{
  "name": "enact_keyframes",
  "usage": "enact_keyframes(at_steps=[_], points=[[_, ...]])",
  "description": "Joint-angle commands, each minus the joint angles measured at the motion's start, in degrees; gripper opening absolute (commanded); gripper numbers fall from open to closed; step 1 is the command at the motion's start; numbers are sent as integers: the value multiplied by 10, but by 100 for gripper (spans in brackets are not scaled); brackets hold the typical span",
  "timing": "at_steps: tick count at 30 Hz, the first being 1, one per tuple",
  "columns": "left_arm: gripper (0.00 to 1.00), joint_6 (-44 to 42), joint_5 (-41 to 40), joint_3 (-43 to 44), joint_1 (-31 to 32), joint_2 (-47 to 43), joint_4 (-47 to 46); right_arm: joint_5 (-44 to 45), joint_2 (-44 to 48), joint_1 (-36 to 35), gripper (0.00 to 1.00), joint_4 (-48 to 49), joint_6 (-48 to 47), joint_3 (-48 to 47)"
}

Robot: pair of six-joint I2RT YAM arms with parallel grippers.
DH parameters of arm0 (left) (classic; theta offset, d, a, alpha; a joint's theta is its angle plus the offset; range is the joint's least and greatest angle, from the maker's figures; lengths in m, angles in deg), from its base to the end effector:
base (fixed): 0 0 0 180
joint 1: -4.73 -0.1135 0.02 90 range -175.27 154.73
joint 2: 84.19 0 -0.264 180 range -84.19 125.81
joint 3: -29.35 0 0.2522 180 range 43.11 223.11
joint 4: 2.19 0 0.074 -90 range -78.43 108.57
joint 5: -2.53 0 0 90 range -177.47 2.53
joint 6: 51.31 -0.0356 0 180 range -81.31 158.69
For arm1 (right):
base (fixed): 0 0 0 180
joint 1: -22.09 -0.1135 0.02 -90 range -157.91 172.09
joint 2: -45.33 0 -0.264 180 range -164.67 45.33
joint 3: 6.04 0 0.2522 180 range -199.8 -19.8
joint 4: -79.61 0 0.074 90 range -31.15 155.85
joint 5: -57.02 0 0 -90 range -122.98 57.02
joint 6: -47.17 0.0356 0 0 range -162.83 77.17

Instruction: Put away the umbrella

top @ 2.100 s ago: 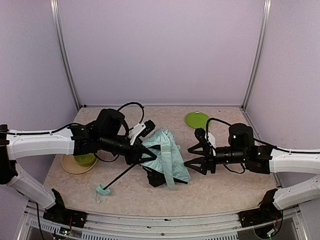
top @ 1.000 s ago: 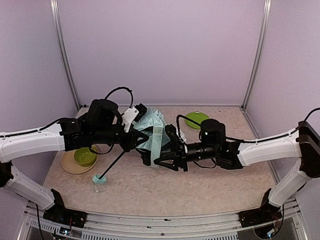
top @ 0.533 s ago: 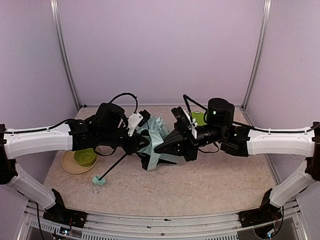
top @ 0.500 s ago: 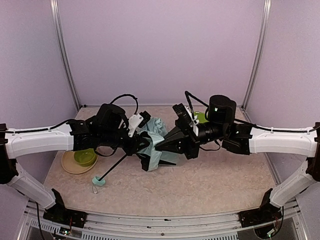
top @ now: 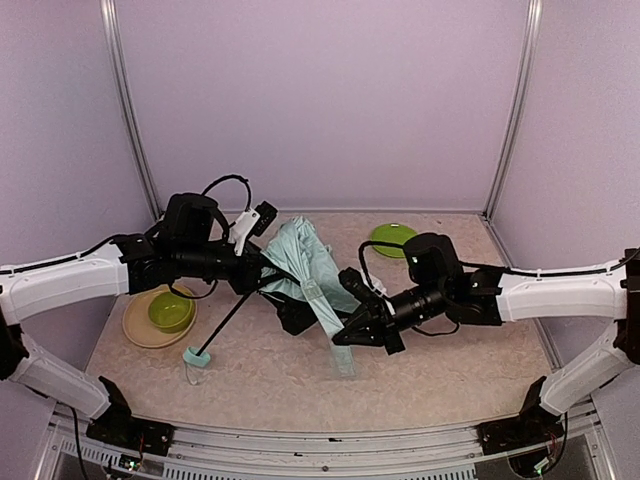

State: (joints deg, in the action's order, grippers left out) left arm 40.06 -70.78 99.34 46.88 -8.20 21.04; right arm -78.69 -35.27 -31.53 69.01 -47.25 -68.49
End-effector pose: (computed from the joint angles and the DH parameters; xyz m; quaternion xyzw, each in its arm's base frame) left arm 0.2165 -0.2097 0.2905 0.3662 0.7745 -0.3018 0.4184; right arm 0.1593 0.2592 0.2478 -0.5577 0.5974 0.4993 0.2877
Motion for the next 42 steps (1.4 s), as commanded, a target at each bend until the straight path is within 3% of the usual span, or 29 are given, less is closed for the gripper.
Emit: enact_keyframes(at_steps=[1,6,8,14,20,27,31,35,37,42], points=[[0,39,46,8,-32,-46,-77,51,-9,33,0,-43,-13,46],[0,56,135,-6,-31,-77,-98,194,-31,59,0,-26,-24,46],[0,63,184,-16,-28,-86,-117,208,-45,66,0,-16,-33,31],[0,52,305,-44,15,-79,-128,186,-75,105,0,53,-37,11],[0,48,375,-48,82,-30,-173,139,-107,106,0,156,-27,-15],[0,29,456,-23,90,52,-159,93,-95,104,0,242,-42,-2],[0,-21,460,15,90,113,-68,73,-83,103,0,253,-51,13],[0,-34,415,26,80,180,6,106,-71,102,0,273,-61,67],[0,-69,397,40,80,221,59,137,-71,102,0,315,-58,103],[0,-97,400,70,104,308,92,183,-102,103,0,416,-52,138]])
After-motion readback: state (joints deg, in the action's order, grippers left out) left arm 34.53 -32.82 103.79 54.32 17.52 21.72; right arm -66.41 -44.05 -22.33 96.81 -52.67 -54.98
